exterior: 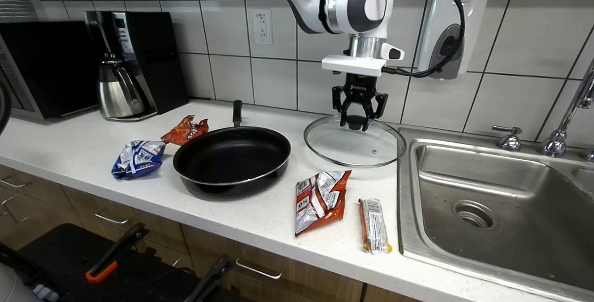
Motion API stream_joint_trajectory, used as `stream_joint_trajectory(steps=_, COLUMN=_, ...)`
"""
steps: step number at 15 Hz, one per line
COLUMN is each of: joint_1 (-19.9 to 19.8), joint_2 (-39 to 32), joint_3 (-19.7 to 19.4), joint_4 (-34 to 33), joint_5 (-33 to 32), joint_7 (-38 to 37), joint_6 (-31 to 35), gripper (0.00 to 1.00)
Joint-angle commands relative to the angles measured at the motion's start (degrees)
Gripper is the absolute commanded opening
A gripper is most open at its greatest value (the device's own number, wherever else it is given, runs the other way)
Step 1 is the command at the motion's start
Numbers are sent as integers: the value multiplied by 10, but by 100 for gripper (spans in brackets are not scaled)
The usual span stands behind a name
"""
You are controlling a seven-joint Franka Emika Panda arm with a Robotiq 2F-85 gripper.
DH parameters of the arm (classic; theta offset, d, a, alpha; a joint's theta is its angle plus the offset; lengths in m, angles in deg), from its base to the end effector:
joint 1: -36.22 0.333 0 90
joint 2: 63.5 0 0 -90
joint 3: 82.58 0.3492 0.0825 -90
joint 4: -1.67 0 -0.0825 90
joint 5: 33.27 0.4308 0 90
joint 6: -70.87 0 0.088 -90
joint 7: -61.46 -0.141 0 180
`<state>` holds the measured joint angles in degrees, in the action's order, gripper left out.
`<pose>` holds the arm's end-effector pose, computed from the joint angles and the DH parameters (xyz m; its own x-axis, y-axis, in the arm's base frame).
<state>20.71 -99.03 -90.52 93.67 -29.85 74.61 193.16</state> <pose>0.6821 -0.2799 0.2272 0.9776 -0.1904 -0.0900 -0.1900 -0.9817 0.0127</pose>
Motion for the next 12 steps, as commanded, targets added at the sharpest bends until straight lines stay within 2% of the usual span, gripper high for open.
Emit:
stream_joint_trajectory(steps=1, joint_1=-17, joint_2=-8, joint_3=15, joint_4=-32, joint_5=9, joint_7=15, joint_6=-25, gripper=38)
stream_joint_trajectory(steps=12, joint_1=-18, joint_2=-15, joint_3=18, joint_4=-32, joint_5=10, joint_7=17, joint_6=-26, gripper=38)
